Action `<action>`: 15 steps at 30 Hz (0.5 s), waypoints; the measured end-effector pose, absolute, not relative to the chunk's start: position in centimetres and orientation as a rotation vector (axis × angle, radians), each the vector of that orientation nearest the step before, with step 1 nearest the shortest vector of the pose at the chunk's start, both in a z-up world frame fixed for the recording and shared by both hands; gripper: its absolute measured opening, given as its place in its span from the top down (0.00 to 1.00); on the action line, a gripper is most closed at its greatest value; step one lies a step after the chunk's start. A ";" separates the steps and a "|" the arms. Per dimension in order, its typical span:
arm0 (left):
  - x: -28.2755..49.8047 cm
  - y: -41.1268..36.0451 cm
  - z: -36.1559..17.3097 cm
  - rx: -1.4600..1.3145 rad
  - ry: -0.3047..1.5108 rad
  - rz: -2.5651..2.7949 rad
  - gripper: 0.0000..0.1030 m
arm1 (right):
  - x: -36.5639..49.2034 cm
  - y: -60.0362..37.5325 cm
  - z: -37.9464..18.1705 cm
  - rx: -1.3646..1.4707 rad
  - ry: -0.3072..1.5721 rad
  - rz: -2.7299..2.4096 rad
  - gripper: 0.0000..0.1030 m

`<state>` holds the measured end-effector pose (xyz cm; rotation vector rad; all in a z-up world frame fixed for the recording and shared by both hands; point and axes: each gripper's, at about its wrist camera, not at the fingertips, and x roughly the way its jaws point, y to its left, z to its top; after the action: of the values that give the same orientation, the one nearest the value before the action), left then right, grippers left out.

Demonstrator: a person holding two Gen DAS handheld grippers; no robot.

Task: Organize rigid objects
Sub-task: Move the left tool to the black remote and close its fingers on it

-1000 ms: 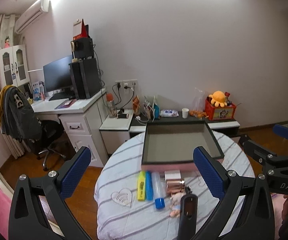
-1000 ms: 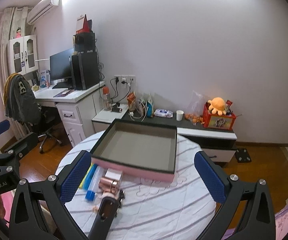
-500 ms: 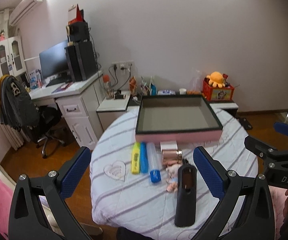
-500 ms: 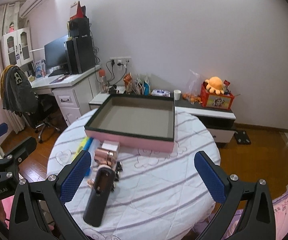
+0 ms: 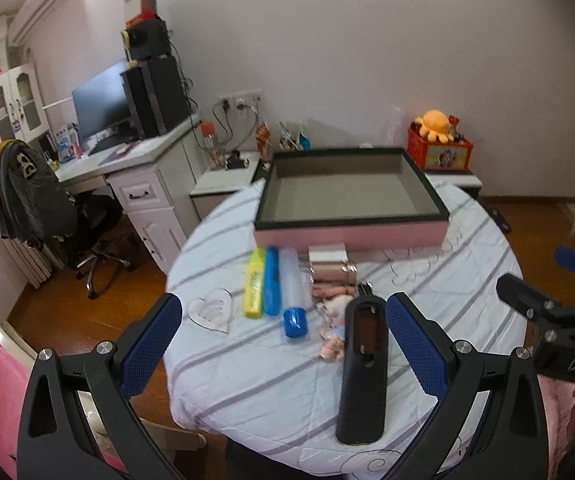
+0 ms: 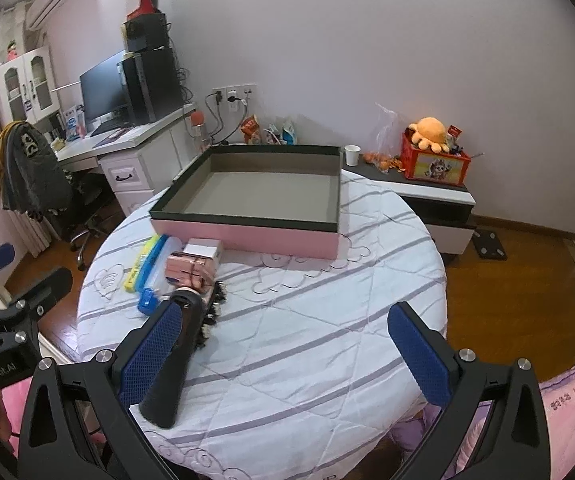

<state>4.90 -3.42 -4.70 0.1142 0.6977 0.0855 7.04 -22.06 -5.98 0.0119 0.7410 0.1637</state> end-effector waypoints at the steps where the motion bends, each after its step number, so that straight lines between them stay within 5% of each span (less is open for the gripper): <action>1: 5.2 -3.8 -5.4 0.124 0.715 0.080 0.00 | 7.2 -22.3 -6.3 0.013 0.747 0.157 0.00; 15: 8.4 -6.1 -14.6 0.175 0.918 0.086 0.00 | 10.0 -24.2 -11.4 0.038 0.861 0.169 0.00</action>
<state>8.39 -6.07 -14.65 0.1752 0.9180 0.0860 9.96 -24.22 -11.45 0.0376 0.8613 0.1688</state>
